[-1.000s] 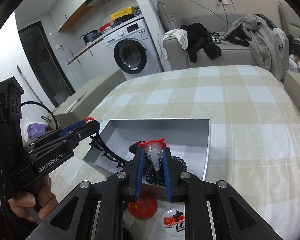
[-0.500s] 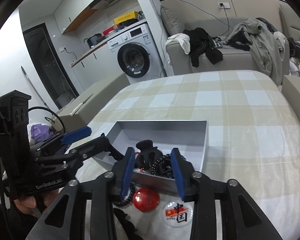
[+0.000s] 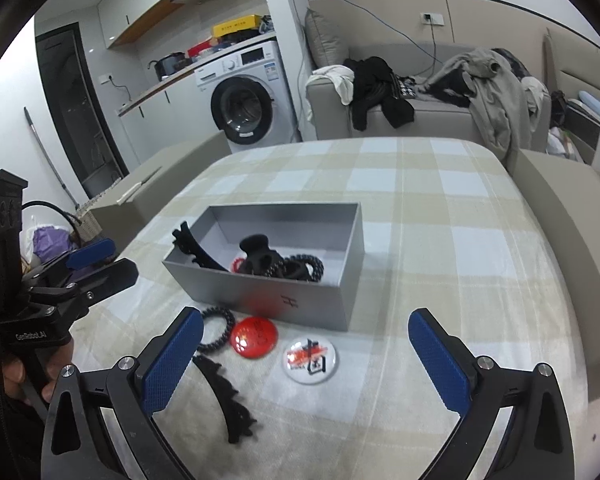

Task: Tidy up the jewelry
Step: 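Grasp the white China badge with the right gripper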

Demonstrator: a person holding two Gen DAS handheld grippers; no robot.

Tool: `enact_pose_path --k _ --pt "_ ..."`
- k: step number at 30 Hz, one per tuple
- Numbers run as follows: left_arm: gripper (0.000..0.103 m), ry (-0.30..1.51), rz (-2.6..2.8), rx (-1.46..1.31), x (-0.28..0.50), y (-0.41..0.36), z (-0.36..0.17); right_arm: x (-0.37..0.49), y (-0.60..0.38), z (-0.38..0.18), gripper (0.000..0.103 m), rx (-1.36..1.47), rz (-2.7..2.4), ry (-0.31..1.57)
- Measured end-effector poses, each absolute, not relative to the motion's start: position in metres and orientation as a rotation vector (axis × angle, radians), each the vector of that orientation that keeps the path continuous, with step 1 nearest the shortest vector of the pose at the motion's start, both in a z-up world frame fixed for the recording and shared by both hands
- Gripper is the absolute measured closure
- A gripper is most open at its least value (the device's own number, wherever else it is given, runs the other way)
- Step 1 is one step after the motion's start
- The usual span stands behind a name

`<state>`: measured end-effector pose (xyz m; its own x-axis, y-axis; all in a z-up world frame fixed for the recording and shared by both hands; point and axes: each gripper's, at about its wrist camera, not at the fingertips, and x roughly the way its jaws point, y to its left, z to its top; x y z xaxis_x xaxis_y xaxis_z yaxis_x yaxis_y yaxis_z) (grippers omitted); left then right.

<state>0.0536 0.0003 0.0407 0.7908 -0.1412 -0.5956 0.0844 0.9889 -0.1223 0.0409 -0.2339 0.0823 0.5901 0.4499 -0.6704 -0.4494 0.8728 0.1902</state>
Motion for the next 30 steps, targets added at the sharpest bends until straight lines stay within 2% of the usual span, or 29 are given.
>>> enact_pose_path --k 18,25,30 --pt "0.001 0.822 -0.099 -0.055 0.059 -0.009 -0.004 0.053 -0.224 0.032 0.001 -0.116 0.433 0.975" --pt "0.001 0.866 -0.091 -0.098 0.062 -0.003 -0.009 0.056 -0.210 0.025 0.017 -0.193 0.446 0.976" --pt "0.001 0.872 -0.089 -0.111 0.062 -0.002 -0.010 0.055 -0.201 0.022 0.019 -0.247 0.446 0.963"
